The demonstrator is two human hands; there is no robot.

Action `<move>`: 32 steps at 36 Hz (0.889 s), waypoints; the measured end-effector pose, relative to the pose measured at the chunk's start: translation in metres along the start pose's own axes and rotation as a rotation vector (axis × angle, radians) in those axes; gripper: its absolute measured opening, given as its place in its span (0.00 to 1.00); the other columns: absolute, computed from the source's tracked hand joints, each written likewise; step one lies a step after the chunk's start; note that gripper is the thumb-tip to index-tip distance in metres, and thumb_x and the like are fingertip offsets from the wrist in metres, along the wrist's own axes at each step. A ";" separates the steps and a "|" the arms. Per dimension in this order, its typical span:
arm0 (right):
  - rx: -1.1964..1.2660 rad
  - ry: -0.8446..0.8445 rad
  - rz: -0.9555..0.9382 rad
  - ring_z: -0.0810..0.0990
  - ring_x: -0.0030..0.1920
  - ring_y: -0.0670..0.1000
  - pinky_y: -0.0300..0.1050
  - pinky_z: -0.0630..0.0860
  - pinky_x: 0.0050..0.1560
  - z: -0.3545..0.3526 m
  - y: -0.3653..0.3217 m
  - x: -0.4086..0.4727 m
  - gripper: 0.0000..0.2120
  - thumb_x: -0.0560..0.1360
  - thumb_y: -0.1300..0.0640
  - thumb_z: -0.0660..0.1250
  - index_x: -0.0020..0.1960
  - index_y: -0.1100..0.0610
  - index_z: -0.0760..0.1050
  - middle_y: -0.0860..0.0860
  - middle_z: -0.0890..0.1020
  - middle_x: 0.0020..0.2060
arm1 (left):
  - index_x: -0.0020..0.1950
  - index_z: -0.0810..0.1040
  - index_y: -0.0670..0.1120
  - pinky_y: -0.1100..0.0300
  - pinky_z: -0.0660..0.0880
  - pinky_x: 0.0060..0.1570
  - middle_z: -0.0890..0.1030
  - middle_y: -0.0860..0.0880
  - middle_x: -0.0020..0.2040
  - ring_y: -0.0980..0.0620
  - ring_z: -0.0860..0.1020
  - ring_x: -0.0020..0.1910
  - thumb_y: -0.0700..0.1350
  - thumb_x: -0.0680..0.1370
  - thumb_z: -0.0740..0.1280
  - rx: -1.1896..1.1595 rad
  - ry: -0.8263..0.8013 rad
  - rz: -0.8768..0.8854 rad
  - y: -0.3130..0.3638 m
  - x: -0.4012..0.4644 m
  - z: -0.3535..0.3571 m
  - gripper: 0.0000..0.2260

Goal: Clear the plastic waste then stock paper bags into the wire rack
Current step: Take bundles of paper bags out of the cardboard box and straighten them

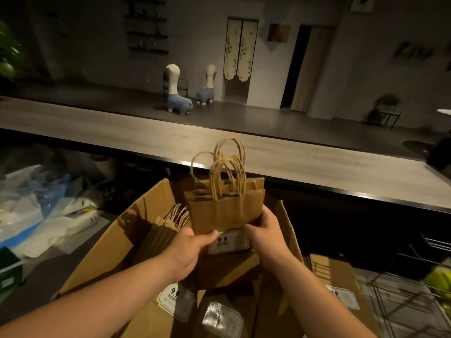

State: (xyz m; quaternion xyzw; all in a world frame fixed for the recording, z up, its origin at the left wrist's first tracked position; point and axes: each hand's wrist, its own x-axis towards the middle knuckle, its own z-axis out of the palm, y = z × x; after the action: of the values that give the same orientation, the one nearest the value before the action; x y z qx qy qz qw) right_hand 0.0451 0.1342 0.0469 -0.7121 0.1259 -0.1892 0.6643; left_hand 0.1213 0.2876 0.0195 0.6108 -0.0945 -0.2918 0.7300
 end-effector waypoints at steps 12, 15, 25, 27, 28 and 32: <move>-0.530 -0.012 0.356 0.77 0.49 0.47 0.43 0.73 0.54 -0.031 0.028 -0.007 0.05 0.75 0.55 0.70 0.49 0.46 0.78 0.43 0.79 0.44 | 0.45 0.79 0.54 0.48 0.75 0.60 0.83 0.48 0.48 0.46 0.80 0.53 0.35 0.73 0.67 0.730 -0.058 -0.127 -0.041 0.008 0.003 0.12; -0.475 0.010 0.336 0.79 0.51 0.48 0.44 0.76 0.54 -0.026 0.020 -0.006 0.06 0.76 0.55 0.69 0.53 0.49 0.80 0.45 0.81 0.46 | 0.42 0.79 0.51 0.58 0.77 0.52 0.82 0.52 0.42 0.52 0.80 0.47 0.35 0.76 0.67 0.680 -0.024 -0.069 -0.028 0.001 0.006 0.11; -0.122 0.040 -0.050 0.83 0.51 0.46 0.44 0.82 0.49 -0.046 -0.081 -0.044 0.09 0.78 0.61 0.65 0.54 0.49 0.74 0.47 0.83 0.49 | 0.58 0.73 0.56 0.56 0.76 0.54 0.83 0.57 0.53 0.59 0.80 0.55 0.35 0.77 0.66 0.268 -0.085 0.351 0.064 -0.055 0.053 0.17; -0.135 0.069 -0.075 0.82 0.51 0.45 0.45 0.82 0.50 -0.059 -0.090 -0.054 0.09 0.79 0.61 0.64 0.55 0.48 0.73 0.46 0.83 0.50 | 0.60 0.72 0.56 0.54 0.77 0.54 0.83 0.56 0.54 0.57 0.80 0.55 0.35 0.78 0.65 0.178 -0.083 0.364 0.064 -0.064 0.075 0.18; -0.133 0.089 -0.077 0.82 0.52 0.45 0.45 0.82 0.50 -0.068 -0.092 -0.060 0.09 0.79 0.61 0.63 0.54 0.47 0.73 0.45 0.83 0.49 | 0.61 0.72 0.56 0.53 0.77 0.54 0.83 0.56 0.54 0.56 0.80 0.56 0.35 0.78 0.64 0.150 -0.081 0.364 0.061 -0.068 0.088 0.18; -0.109 0.149 -0.060 0.83 0.52 0.46 0.46 0.82 0.51 -0.104 -0.089 -0.082 0.10 0.80 0.61 0.63 0.55 0.46 0.73 0.44 0.84 0.50 | 0.58 0.70 0.59 0.50 0.78 0.55 0.82 0.56 0.54 0.56 0.80 0.56 0.37 0.78 0.63 0.145 -0.046 0.386 0.047 -0.077 0.136 0.17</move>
State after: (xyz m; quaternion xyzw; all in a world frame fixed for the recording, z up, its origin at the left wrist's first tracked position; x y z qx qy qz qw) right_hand -0.0802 0.0833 0.1313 -0.7344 0.1636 -0.2546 0.6074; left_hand 0.0061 0.2200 0.1127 0.6255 -0.2472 -0.1528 0.7240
